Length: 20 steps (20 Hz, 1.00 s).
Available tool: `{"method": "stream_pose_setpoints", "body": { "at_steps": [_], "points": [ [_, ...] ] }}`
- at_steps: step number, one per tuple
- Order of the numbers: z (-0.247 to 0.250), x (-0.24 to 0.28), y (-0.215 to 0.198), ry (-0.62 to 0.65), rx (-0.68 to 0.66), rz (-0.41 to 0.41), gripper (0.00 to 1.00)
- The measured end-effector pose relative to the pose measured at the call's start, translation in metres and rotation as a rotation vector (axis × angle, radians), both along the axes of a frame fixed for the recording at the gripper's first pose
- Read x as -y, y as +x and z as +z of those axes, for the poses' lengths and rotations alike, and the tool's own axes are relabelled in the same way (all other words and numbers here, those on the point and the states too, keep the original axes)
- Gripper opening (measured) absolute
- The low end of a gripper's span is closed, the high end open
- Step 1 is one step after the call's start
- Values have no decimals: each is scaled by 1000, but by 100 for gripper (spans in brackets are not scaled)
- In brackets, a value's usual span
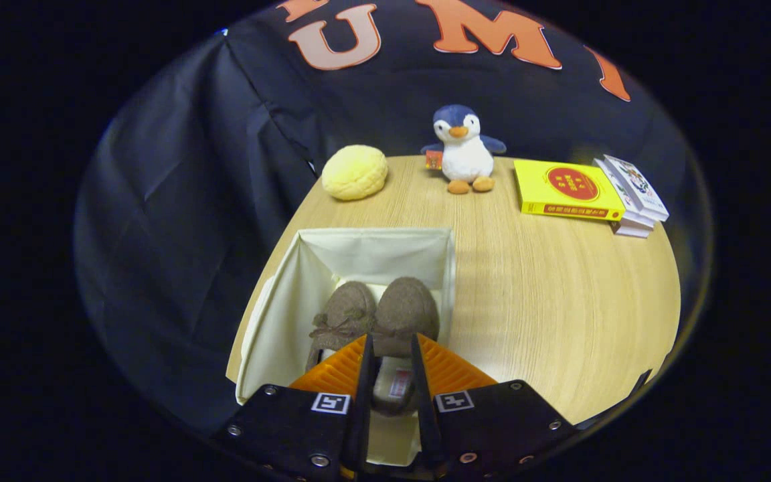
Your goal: Open the storage box then place both shoes into the box .Put the left shoe in first, then the right shoe, with the right side of both shoes facing outward in a uniform manner.
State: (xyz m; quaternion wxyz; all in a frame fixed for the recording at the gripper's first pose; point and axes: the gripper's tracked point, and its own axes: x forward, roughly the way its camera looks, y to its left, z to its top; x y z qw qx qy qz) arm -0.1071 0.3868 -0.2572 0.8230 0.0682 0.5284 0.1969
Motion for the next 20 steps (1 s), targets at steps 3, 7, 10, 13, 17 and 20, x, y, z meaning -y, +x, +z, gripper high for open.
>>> {"method": "stream_pose_setpoints", "body": {
  "at_steps": [3,7,10,13,17,20],
  "points": [
    [19,22,22,31,91,-36,39],
    [54,68,63,77,266,-151,54],
    [80,110,85,68,383,-198,66],
    [102,147,100,55,482,-229,73],
    [129,195,116,9,604,-262,81],
    [150,221,125,-17,693,-268,82]
  ]
}}
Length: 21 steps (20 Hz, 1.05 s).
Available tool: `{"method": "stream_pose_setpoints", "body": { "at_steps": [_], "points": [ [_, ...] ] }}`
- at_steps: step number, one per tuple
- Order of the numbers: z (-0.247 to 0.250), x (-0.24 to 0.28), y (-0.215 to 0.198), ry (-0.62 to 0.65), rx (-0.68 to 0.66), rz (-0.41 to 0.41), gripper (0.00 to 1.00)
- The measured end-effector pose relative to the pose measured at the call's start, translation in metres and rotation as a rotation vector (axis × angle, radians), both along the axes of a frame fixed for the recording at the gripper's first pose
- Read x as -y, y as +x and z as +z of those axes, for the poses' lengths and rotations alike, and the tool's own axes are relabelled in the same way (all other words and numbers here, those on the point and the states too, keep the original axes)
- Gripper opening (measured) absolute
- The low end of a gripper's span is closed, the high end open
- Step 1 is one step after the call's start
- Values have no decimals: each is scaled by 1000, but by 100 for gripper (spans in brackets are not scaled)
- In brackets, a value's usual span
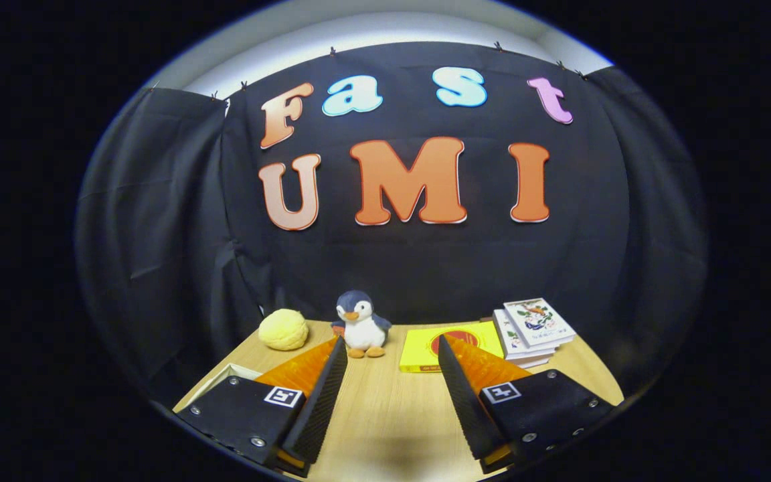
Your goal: Open the storage box then place both shoes into the box .Put the left shoe in first, then the right shoe, with the right side of both shoes facing outward in a uniform manner.
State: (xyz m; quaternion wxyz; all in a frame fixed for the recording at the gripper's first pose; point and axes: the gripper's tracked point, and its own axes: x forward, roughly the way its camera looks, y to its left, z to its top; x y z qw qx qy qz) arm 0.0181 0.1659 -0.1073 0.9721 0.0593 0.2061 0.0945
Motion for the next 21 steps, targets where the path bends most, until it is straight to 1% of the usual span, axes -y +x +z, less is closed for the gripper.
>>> {"method": "stream_pose_setpoints", "body": {
  "at_steps": [3,4,6,11,16,19,21],
  "points": [
    [17,14,3,-27,56,10,86],
    [22,19,4,-34,68,5,91],
    [36,25,7,-27,108,-3,97],
    [77,35,9,-20,230,-3,97],
    [113,39,14,38,288,-13,97],
    [130,49,15,14,343,-24,97],
    [132,50,15,-4,364,-28,97]
  ]
}}
